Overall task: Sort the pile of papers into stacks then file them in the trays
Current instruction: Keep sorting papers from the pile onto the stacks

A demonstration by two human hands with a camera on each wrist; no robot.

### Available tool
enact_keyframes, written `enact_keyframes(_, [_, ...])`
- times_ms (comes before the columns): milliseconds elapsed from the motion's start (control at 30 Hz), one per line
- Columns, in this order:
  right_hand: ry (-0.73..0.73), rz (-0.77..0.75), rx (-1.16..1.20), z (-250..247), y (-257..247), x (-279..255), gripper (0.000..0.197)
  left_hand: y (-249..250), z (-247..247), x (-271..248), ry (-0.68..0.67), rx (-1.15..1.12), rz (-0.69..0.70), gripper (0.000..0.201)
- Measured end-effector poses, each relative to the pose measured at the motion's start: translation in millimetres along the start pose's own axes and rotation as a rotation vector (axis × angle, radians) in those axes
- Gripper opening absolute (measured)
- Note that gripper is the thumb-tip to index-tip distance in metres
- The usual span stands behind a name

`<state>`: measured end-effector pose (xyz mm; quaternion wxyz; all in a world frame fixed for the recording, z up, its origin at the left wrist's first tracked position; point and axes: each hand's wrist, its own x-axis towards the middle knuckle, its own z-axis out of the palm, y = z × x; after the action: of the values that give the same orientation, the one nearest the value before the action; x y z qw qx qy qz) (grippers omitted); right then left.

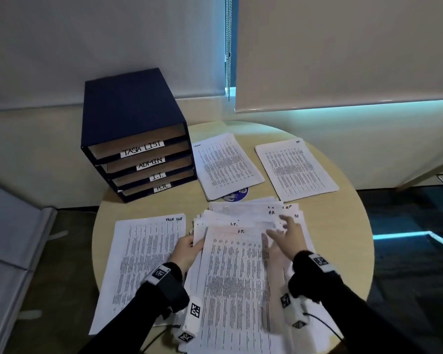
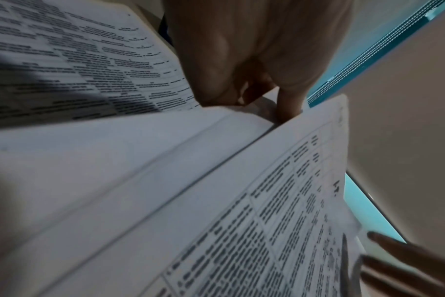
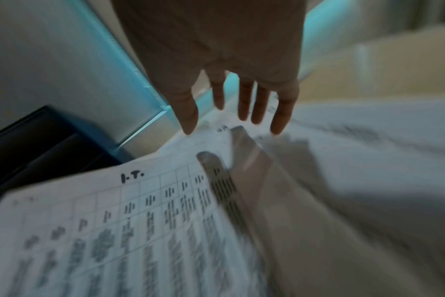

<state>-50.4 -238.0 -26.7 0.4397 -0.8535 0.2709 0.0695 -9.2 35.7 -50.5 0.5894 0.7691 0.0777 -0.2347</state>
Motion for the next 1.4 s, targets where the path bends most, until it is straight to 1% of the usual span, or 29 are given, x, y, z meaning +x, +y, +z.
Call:
enact_keyframes(67, [-0.033,0.153,0.173,7.1,13.1,-11.8,0.065,-2.5,2.9,-2.2,0.036,0.008,0.003,0.042])
enact_keyframes(100, [-0.033,0.210,0.225,10.4,19.4,-15.1,0.064,-2.9,5.0,-3.2,0.051,0.019,0.011,0.046])
enact_keyframes(133, [-0.026,0.247,0.259,13.2,24.2,-17.3,0.060,-1.7,6.4,-3.6,0.059,0.035,0.010,0.049])
enact_keyframes(200, [0.004,0.275,0.265,17.9,29.6,-20.2,0.044,-2.8,8.5,-2.6,0.049,0.070,0.039,0.047])
enact_keyframes(267, [0.105,0.249,0.204,17.7,30.7,-22.7,0.025,-4.1,9.7,-1.0,0.080,0.110,0.083,0.037])
enact_keyframes(300, [0.159,0.213,0.181,15.6,30.6,-23.6,0.021,-5.7,9.5,0.5,0.106,0.131,0.103,0.034])
enact_keyframes(367, [0.238,0.121,0.165,7.9,32.1,-25.0,0.026,-1.8,10.9,-2.2,0.171,0.146,0.115,0.037])
enact_keyframes(400, [0.252,0.084,0.168,3.0,34.9,-25.1,0.030,0.6,10.8,-4.1,0.194,0.142,0.139,0.045])
enact_keyframes(433, [0.243,0.052,0.180,-2.0,37.9,-25.4,0.033,2.8,10.7,-5.9,0.201,0.169,0.162,0.055])
enact_keyframes(467, [0.209,0.014,0.213,-6.4,41.6,-25.7,0.036,3.7,11.4,-7.2,0.198,0.214,0.193,0.059])
enact_keyframes(500, [0.158,-0.021,0.274,-10.6,44.7,-26.8,0.039,3.4,10.9,-7.8,0.182,0.274,0.208,0.056])
enact_keyframes(533, [0.103,-0.046,0.356,-14.2,47.0,-28.6,0.040,1.4,10.0,-6.1,0.163,0.306,0.225,0.047])
enact_keyframes(567, [0.049,-0.056,0.430,-18.0,47.4,-30.6,0.039,-2.4,9.3,-3.0,0.132,0.305,0.206,0.036])
enact_keyframes(600, [0.000,-0.067,0.500,-21.1,47.6,-32.1,0.037,-4.2,8.8,-1.2,0.107,0.262,0.171,0.025])
enact_keyframes(633, [-0.047,-0.077,0.548,-24.0,48.3,-32.9,0.033,-2.9,9.0,-2.1,0.087,0.192,0.102,0.013])
enact_keyframes(667, [-0.091,-0.083,0.587,-26.9,47.0,-34.2,0.025,-1.8,8.1,-2.0,0.076,0.124,0.059,0.008])
enact_keyframes(733, [-0.161,-0.058,0.643,-30.1,46.1,-34.8,0.010,-1.4,6.4,-1.9,0.021,0.037,0.008,0.026])
enact_keyframes(800, [-0.174,-0.012,0.654,-28.2,49.2,-32.7,0.015,-1.3,5.6,-1.5,-0.005,0.015,0.006,0.038])
enact_keyframes(833, [-0.171,0.013,0.654,-25.9,50.0,-31.9,0.015,-1.3,6.3,-2.0,-0.011,0.045,0.019,0.033])
enact_keyframes(900, [-0.162,0.048,0.645,-19.0,51.1,-29.6,0.011,-2.0,5.9,-1.4,-0.004,0.066,0.047,0.011])
enact_keyframes(933, [-0.143,0.048,0.610,-16.1,51.4,-28.0,0.007,-3.2,5.6,-0.8,-0.002,0.062,0.058,0.008])
enact_keyframes(1000, [-0.067,0.027,0.464,-12.7,53.5,-25.1,0.011,0.9,5.3,-3.3,0.011,0.032,0.062,0.017])
enact_keyframes(1067, [-0.028,0.020,0.330,-12.7,55.6,-25.6,0.014,4.2,3.8,-4.5,0.032,-0.016,0.043,0.028])
enact_keyframes(1100, [-0.031,0.021,0.289,-14.0,57.1,-26.7,0.014,7.0,3.5,-6.4,0.053,-0.030,0.029,0.043])
enact_keyframes(1167, [-0.056,0.035,0.251,-19.1,63.5,-28.8,0.018,2.9,2.5,-3.1,0.094,-0.021,0.028,0.086])
enact_keyframes(1200, [-0.078,0.045,0.250,-22.8,66.9,-30.1,0.021,-4.6,0.9,3.0,0.092,-0.004,0.039,0.096])
enact_keyframes(1233, [-0.103,0.045,0.251,-27.1,69.6,-32.1,0.022,-8.8,-0.8,6.9,0.076,0.017,0.038,0.092])
enact_keyframes(1333, [-0.181,-0.003,0.215,-38.9,71.8,-39.6,0.025,2.2,0.7,2.8,0.075,0.047,0.050,0.050])
enact_keyframes(1400, [-0.219,-0.041,0.181,-41.3,69.1,-41.6,0.027,1.4,1.5,4.6,0.059,0.075,0.058,0.039])
